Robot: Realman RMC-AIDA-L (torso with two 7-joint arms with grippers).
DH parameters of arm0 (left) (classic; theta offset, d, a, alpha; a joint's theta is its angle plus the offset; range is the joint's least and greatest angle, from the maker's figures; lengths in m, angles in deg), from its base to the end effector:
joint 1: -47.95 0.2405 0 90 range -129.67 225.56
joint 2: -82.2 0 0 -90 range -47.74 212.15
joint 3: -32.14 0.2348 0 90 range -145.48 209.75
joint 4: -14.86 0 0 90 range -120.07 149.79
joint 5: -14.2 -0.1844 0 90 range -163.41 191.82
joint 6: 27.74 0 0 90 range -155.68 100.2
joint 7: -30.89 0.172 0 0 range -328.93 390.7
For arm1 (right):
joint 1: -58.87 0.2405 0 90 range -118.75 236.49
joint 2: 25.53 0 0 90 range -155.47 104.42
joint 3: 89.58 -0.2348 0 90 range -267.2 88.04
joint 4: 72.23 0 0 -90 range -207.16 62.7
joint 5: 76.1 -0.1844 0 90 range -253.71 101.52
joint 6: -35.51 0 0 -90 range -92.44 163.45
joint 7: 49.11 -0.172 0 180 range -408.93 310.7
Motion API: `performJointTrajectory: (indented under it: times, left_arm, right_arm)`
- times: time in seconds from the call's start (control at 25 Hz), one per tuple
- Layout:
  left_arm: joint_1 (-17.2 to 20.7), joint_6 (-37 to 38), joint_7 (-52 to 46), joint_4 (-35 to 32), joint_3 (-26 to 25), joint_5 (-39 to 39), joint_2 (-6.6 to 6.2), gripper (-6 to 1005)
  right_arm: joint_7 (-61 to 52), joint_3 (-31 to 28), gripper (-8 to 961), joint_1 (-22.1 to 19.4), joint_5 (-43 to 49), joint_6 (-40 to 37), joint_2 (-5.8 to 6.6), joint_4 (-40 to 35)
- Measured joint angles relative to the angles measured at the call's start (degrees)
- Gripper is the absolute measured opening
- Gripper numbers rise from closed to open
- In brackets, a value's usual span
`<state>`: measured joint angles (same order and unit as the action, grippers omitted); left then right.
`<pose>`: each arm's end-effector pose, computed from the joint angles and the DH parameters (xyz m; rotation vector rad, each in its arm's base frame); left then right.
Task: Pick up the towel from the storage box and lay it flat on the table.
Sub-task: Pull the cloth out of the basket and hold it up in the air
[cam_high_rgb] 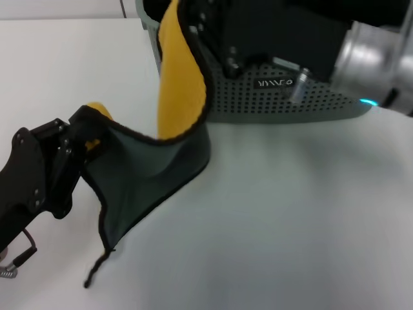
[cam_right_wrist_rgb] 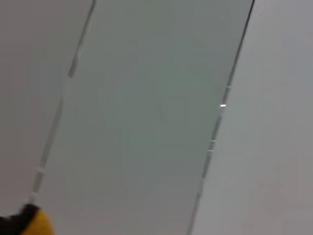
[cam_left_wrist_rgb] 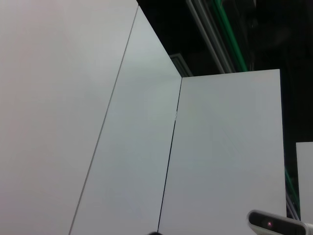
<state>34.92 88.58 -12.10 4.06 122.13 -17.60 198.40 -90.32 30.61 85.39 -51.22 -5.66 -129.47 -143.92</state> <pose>-0.2081 0.2011 0.0279 -2.0810 -0.3209 -1.6623 0.0434 0.3139 -0.0175 -2.4254 -0.2663 1.0404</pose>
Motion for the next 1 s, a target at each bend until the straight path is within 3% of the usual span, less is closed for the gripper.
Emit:
performJointTrajectory:
  times: [0.08,0.2,0.44,0.68,0.76,1.0]
  left_arm:
    - [0.0,0.03,-0.17,-0.03,0.03,-0.01,-0.04,12]
    - [-0.04,0.03,-0.55,0.02,0.33,-0.48,-0.35,12]
    - [0.14,-0.02,-3.02,1.23,0.43,-2.63,-2.54,12]
    - [-2.13,-0.31,-9.4,2.85,1.14,-4.91,-4.85,12]
    - [-3.01,-0.36,-11.89,2.91,1.29,-5.7,-5.12,12]
    - [-3.37,-0.35,-16.2,1.85,1.76,-7.91,-6.44,12]
  right_arm:
    - [-8.1,-3.19,29,-0.44,7.45,-4.35,0.1,0.73]
    - [-20.81,-9.08,29,-2.16,21.42,-8.97,-0.75,-0.59]
    - [-39.59,-21.75,30,-10.04,44.15,-16.59,-5.07,-8.92]
    - [-49.57,-30.51,30,-18.32,57.14,-26.58,-9.22,-17.96]
    - [-52.06,-32.12,31,-20.3,59.65,-30.03,-9.77,-20.21]
    - [-57.51,-39.3,31,-23.57,61.04,-43.87,-9.95,-24.56]
